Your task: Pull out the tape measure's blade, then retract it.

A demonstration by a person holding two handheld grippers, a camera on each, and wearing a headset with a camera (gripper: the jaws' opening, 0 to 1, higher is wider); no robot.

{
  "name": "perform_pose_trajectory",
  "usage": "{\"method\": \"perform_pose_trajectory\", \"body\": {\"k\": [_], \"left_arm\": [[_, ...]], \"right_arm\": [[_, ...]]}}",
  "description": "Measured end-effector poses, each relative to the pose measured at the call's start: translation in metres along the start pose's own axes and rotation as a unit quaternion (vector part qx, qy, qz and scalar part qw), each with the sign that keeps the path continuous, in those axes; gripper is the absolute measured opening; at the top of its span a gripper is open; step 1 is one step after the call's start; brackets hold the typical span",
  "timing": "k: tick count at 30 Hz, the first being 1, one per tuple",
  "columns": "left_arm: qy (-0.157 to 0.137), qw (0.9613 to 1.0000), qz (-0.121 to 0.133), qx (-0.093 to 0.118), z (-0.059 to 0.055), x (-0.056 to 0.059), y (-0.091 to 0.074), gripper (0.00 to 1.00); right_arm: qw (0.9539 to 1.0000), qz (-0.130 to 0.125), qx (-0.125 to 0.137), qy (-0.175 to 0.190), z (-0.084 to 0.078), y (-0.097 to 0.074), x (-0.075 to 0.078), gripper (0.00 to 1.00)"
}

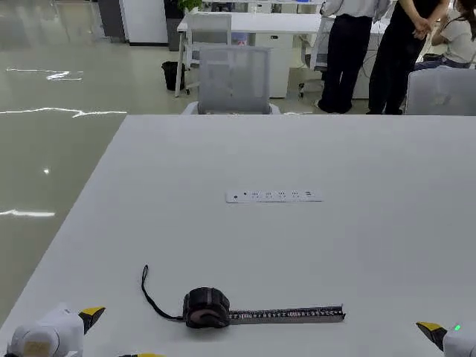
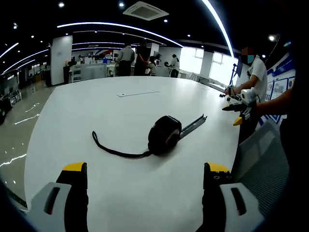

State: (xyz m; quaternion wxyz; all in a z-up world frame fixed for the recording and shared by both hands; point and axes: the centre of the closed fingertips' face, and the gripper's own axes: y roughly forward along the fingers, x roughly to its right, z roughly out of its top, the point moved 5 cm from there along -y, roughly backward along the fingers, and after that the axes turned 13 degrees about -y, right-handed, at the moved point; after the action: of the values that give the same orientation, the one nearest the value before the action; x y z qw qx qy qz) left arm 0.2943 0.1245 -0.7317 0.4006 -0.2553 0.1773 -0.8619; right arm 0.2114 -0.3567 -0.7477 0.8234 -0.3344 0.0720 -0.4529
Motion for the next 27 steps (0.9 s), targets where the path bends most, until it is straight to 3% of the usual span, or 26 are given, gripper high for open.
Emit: {"method": "perform_pose_trajectory", "body": {"k": [2,4,9,16,27], "left_arm": [[-0.001,0.9999,0.011,-0.009,-0.003,-0.002,-0.001,0.99],[-0.015,0.9999,0.008,0.0,-0.003,0.001,-0.002,0.99],[-0.012,0.9999,0.006,-0.002,-0.007,0.008,-0.003,0.99],[-0.03,0.9995,0.008,0.002,-0.011,0.0,0.0,0.99],[-0.032,0.9995,0.006,0.002,-0.013,0.005,-0.003,0.99]], "right_arm": [[1.0,0.001,-0.001,0.001,-0.001,-0.001,-0.002,1.0],[1.0,0.0,0.0,0.004,-0.003,-0.001,-0.003,1.0],[0.9999,-0.001,0.001,0.01,-0.005,0.0,-0.005,1.0],[0.9999,0.003,-0.001,0.011,-0.007,0.001,-0.012,1.0],[0.9999,0.0,-0.001,0.01,-0.012,-0.004,-0.018,1.0]]}}
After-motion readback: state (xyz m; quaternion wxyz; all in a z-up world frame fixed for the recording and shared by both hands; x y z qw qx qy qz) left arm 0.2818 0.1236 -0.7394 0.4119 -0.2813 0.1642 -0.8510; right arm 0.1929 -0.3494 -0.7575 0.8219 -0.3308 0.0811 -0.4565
